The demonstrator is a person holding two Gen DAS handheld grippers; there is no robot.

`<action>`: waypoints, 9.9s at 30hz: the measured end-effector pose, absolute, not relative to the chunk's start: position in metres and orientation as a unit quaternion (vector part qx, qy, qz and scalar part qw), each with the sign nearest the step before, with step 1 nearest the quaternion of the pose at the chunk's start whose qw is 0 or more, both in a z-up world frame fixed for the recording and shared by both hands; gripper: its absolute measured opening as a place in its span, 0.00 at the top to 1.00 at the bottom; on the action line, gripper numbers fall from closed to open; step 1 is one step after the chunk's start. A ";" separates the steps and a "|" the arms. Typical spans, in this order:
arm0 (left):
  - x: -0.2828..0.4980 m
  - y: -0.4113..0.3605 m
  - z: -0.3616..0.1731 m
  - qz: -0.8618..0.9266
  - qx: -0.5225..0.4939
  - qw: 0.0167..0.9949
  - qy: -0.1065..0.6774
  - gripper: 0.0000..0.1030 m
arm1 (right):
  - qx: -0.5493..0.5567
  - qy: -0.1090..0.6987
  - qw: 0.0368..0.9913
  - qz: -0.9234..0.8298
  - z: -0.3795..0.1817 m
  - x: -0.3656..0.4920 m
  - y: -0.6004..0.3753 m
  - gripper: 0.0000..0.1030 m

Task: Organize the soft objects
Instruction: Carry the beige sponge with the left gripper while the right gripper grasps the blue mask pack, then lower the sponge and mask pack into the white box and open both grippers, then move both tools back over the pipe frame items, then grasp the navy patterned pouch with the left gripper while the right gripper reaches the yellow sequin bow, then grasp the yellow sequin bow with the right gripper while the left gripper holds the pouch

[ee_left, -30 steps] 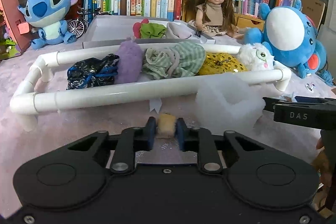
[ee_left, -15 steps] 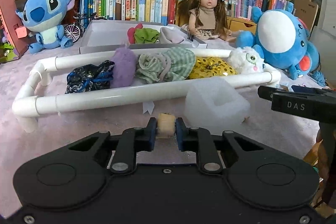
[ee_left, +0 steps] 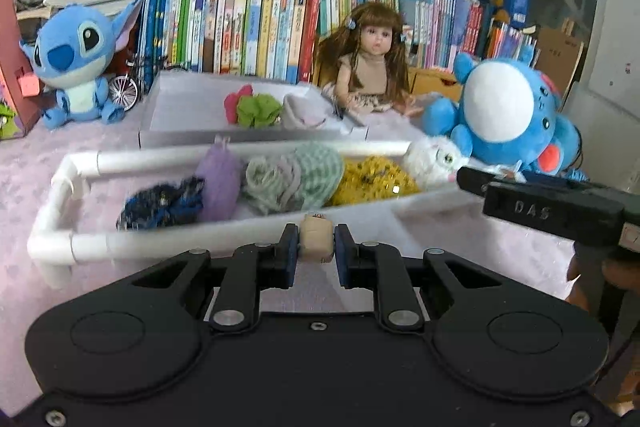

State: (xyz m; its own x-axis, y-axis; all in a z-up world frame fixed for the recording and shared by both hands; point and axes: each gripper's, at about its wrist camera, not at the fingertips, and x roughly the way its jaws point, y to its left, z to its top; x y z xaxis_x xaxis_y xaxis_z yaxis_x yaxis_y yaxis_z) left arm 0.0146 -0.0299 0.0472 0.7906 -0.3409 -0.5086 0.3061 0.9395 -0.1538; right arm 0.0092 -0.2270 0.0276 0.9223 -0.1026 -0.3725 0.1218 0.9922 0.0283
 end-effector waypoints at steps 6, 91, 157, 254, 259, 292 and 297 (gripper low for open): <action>0.024 -0.021 0.064 -0.163 -0.047 0.950 0.262 0.82 | 0.035 0.181 0.982 -0.042 0.037 0.015 -0.223 0.18; 0.329 0.014 0.043 -0.058 -0.094 0.892 0.439 0.82 | 0.093 0.445 0.888 0.072 0.021 0.312 -0.174 0.15; 0.147 0.013 0.092 -0.129 -0.019 0.948 0.291 0.24 | 0.051 0.310 0.936 0.160 0.059 0.146 -0.195 0.00; 0.126 0.053 0.023 -0.091 -0.096 0.925 0.355 0.29 | -0.020 0.385 0.917 0.106 -0.006 0.156 -0.192 0.00; 0.120 0.055 0.026 -0.099 -0.106 0.927 0.345 0.49 | -0.016 0.387 0.915 0.110 -0.004 0.156 -0.193 0.00; 0.108 0.062 0.053 -0.097 -0.111 0.941 0.304 0.59 | -0.009 0.330 0.939 0.098 0.022 0.131 -0.197 0.25; 0.107 0.062 0.057 -0.098 -0.113 0.942 0.300 0.60 | -0.003 0.318 0.943 0.094 0.028 0.127 -0.198 0.27</action>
